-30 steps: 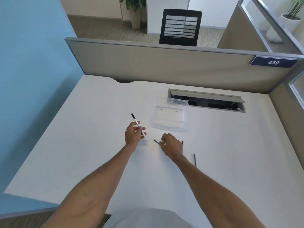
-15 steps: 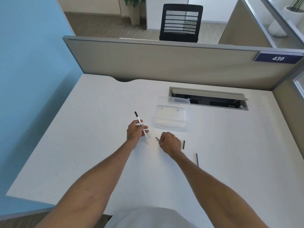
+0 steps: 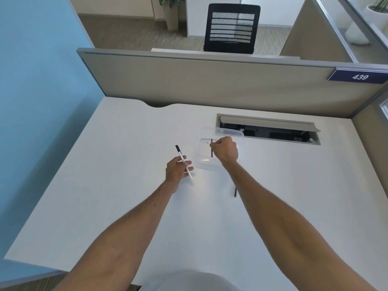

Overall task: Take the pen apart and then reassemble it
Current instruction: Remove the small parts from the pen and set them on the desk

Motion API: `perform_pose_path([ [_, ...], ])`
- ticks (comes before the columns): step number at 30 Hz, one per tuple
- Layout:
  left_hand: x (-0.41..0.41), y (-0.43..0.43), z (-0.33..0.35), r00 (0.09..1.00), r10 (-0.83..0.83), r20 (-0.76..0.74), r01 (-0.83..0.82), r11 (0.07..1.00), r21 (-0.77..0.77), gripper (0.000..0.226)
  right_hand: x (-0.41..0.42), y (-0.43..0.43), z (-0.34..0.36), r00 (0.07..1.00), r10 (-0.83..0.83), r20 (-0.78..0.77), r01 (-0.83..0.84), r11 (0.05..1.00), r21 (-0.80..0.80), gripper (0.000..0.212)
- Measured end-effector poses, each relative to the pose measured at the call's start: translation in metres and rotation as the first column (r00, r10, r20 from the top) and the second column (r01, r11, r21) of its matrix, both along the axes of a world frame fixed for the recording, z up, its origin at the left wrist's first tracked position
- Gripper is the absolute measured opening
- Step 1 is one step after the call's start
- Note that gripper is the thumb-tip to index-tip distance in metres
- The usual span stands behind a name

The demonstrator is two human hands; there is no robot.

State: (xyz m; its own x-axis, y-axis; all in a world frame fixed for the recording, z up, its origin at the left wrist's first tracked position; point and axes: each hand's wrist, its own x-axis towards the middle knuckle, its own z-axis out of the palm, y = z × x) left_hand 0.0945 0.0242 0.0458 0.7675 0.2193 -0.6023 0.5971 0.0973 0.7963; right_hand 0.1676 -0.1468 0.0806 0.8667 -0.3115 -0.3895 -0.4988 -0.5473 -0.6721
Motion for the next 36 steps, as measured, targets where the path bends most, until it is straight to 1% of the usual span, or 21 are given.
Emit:
perform_pose_path([
  [2, 0.005, 0.002, -0.002, 1.000, -0.002, -0.012, 0.002, 1.000, -0.007, 0.039, 0.012, 0.000, 0.001, 0.999, 0.010, -0.048, -0.010, 1.000, 0.000, 0.030],
  [4, 0.009, 0.003, -0.002, 1.000, -0.011, -0.026, 0.010, 1.000, -0.010, 0.039, 0.020, 0.003, -0.001, 0.996, 0.025, -0.089, -0.026, 1.000, -0.013, 0.029],
  [7, 0.015, 0.004, -0.002, 0.999, -0.027, -0.037, 0.026, 1.000, -0.012, 0.039, 0.026, 0.007, -0.002, 0.994, 0.024, -0.111, -0.026, 0.999, -0.024, 0.042],
  [10, 0.018, 0.003, -0.002, 0.998, -0.060, -0.033, 0.059, 0.998, -0.015, 0.039, 0.030, 0.010, -0.001, 0.993, 0.020, -0.117, -0.020, 1.000, 0.001, 0.042],
  [18, 0.017, 0.000, -0.004, 0.997, -0.057, -0.043, 0.056, 0.998, -0.033, 0.040, 0.020, -0.002, 0.000, 1.000, -0.026, -0.015, 0.026, 1.000, -0.005, 0.027],
  [23, 0.009, 0.000, 0.000, 0.999, -0.031, -0.042, 0.029, 0.998, -0.057, 0.042, 0.007, -0.014, 0.005, 0.996, -0.068, 0.049, 0.070, 0.997, -0.036, 0.027],
  [27, -0.005, 0.000, 0.001, 1.000, -0.002, -0.025, 0.000, 0.997, -0.076, 0.043, -0.012, -0.024, 0.015, 0.987, -0.112, 0.118, 0.116, 0.993, -0.031, 0.020],
  [30, -0.016, -0.004, 0.002, 0.999, 0.031, -0.013, -0.032, 0.996, -0.083, 0.039, -0.032, -0.037, 0.022, 0.977, -0.138, 0.162, 0.143, 0.989, -0.020, 0.024],
  [33, -0.029, -0.010, 0.003, 0.998, 0.064, -0.009, -0.065, 0.994, -0.093, 0.038, -0.055, -0.055, 0.021, 0.976, -0.146, 0.159, 0.150, 0.989, -0.014, 0.027],
  [36, -0.043, -0.019, 0.003, 0.996, 0.090, -0.021, -0.092, 0.988, -0.122, 0.037, -0.083, -0.078, 0.008, 0.981, -0.164, 0.105, 0.166, 0.986, -0.014, 0.027],
])
